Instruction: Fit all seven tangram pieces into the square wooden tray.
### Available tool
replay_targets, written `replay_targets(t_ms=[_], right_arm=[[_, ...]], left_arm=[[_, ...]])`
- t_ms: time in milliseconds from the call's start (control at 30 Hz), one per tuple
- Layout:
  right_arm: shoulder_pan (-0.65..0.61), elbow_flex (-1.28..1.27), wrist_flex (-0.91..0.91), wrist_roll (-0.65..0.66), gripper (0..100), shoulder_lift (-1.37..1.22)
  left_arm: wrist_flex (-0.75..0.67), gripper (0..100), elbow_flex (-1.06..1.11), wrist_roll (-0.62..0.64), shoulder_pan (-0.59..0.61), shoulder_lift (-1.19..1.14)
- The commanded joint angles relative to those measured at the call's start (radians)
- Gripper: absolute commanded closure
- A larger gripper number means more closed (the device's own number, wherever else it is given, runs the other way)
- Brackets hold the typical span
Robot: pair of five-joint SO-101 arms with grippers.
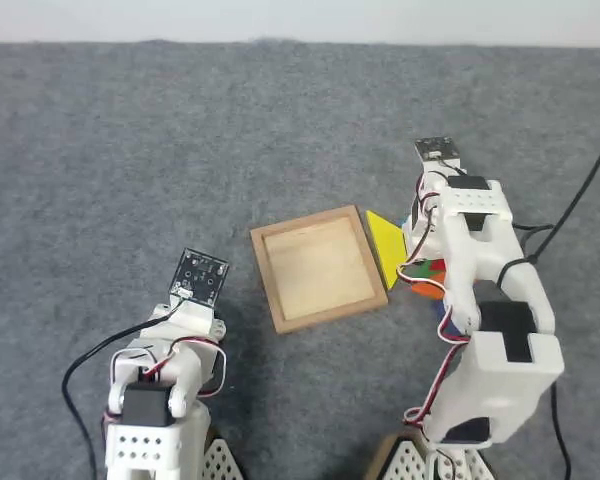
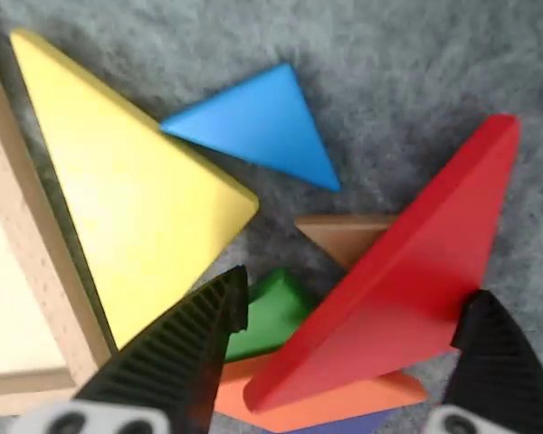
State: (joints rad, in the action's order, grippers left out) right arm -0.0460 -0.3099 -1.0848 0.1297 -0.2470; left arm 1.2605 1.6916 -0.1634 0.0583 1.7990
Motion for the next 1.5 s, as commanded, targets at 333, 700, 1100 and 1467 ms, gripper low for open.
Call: replay_targets(t_ms=[333, 700, 1100, 1467], right_arm=[[0.079, -0.091, 0.048, 0.005, 78.9, 0.110], [0.076, -0.092, 0.048, 0.005, 89.8, 0.120], [0.074, 0.041, -0.042, 0.006, 99.1, 0.122], [0.021, 0.176, -0.154, 0.008, 99.1, 0.208]], left_arm=[[0.003, 98, -0.010, -0.008, 0.006, 0.017], [0.003, 98, -0.010, -0.008, 0.006, 0.017], [0.003, 98, -0.010, -0.008, 0.006, 0.017], [0.003, 98, -0.010, -0.008, 0.006, 0.017]])
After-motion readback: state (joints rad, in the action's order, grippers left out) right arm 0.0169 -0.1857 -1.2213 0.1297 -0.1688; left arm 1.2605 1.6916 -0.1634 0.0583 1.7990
